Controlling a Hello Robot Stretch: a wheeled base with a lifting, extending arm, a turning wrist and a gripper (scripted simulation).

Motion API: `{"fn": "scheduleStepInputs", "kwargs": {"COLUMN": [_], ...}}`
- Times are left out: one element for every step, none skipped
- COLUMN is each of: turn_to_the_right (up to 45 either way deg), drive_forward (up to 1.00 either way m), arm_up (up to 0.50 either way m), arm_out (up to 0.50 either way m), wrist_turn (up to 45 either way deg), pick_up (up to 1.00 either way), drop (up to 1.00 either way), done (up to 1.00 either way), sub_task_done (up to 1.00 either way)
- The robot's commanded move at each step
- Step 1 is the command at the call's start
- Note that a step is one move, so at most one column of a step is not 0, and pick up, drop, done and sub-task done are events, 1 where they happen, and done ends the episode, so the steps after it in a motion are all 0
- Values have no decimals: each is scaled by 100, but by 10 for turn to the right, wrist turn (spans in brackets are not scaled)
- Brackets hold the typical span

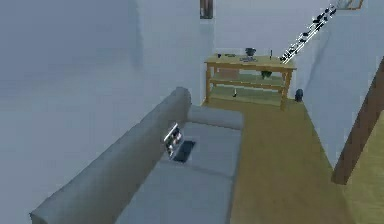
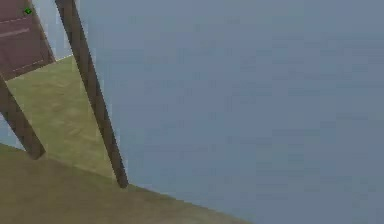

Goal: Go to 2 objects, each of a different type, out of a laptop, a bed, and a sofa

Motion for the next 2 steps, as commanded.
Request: {"fn": "scheduleStepInputs", "kwargs": {"turn_to_the_right": [450,450], "drive_forward": [0,0], "arm_up": [0,0], "arm_out": [0,0], "wrist_turn": [0,0], "pick_up": [0,0], "drop": [0,0], "done": [0,0], "sub_task_done": [0,0]}}
